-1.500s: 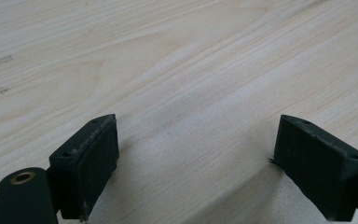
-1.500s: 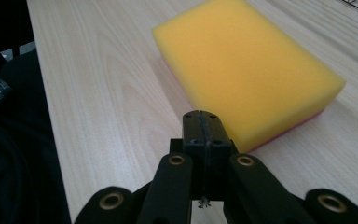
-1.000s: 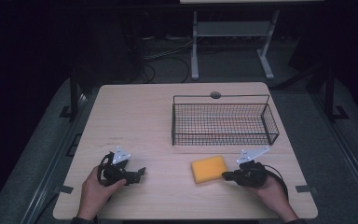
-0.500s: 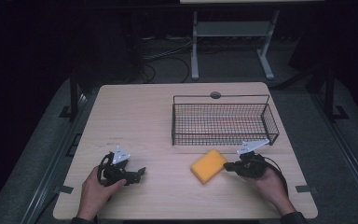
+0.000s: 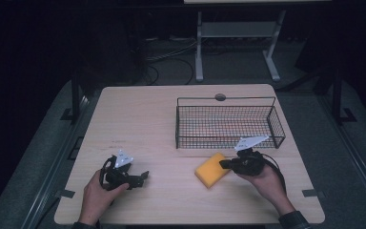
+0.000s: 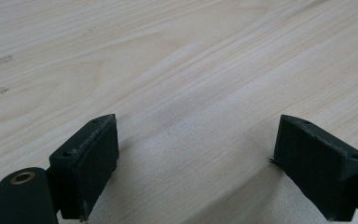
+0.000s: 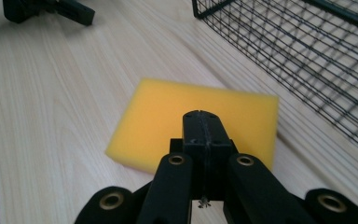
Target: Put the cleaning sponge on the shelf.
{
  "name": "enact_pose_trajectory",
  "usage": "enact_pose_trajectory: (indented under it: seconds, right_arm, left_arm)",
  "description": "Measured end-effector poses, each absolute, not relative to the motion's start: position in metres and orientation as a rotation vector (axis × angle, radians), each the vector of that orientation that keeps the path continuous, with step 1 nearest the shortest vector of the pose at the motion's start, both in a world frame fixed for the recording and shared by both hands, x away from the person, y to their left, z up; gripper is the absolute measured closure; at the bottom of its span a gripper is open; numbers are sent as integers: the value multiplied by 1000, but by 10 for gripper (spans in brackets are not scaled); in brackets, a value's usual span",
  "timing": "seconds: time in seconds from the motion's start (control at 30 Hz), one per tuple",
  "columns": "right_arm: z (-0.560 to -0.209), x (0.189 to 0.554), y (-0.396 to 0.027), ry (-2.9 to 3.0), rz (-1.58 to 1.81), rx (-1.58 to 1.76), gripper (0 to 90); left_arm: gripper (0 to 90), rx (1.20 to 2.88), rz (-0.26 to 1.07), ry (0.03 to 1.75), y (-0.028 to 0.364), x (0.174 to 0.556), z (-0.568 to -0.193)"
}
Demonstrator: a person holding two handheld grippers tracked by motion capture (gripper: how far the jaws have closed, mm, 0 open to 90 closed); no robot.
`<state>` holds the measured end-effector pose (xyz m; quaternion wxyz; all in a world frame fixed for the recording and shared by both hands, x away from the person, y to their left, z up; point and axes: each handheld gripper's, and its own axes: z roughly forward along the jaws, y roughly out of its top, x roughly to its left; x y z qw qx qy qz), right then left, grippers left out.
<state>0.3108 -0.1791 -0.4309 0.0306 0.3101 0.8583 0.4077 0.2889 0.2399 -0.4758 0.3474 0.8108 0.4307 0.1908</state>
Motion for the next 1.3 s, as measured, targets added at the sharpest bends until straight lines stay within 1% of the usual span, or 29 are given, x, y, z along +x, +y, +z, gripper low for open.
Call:
enact_pose_trajectory:
  seconds: [0.3,0.57,1.3]
  right_arm:
    - [-424,319,-157,2656,1285,924,897]
    - [-419,327,-123,2690,1295,880,897]
    - [-436,333,-81,2795,1142,816,897]
  left_arm:
    - [131,2100,493,1120,240,289,-476]
    - [131,2101,493,1120,240,289,-476]
    - [131,2105,494,1117,240,289,-476]
